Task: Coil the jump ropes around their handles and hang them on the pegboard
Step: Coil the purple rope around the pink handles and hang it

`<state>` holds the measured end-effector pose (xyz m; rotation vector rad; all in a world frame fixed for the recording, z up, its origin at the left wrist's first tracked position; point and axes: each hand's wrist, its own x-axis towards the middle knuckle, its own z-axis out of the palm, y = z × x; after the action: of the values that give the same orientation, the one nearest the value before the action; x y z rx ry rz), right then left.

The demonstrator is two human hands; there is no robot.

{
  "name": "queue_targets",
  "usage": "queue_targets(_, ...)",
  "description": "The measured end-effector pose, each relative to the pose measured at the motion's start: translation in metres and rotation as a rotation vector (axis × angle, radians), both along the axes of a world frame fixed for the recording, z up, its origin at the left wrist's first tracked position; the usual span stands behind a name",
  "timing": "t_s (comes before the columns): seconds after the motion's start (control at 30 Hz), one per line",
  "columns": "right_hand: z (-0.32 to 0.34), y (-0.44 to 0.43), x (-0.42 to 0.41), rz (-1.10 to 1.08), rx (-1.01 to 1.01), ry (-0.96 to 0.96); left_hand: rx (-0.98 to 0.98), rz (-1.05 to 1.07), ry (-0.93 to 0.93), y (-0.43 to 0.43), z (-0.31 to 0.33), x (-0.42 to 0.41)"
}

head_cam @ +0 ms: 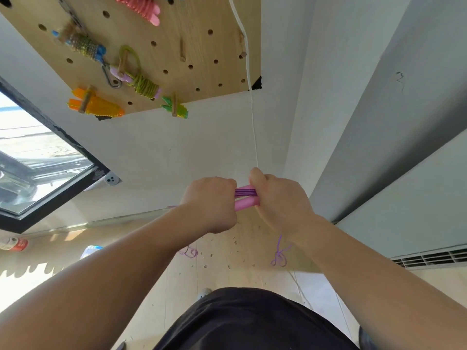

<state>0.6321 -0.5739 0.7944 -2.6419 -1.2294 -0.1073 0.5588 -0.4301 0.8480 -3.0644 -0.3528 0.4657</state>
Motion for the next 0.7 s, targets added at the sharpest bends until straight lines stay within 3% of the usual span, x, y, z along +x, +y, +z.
queue_targets(0.13,0.011,-0.012,0.002,0.026,-0.072,0.287,0.046,0.016,0.024,0.01,-0.007,0.003)
queue_targets(0.27,0.009,-0.023,0.003,0.045,-0.128,0.19,0.038,0.024,0.025,0.017,-0.006,0.005)
queue_targets(0.53,0.0,-0.048,0.009,0.233,0.072,0.464,-0.236,0.023,-0.004,0.015,0.013,0.0)
queue_targets(0.63,0.002,-0.049,0.013,0.291,0.046,0.571,-0.3,-0.004,0.032,0.012,0.018,-0.007)
queue_targets(0.7,0.002,-0.045,0.018,0.347,-0.022,0.546,-0.358,0.005,0.069,0.011,0.02,-0.012)
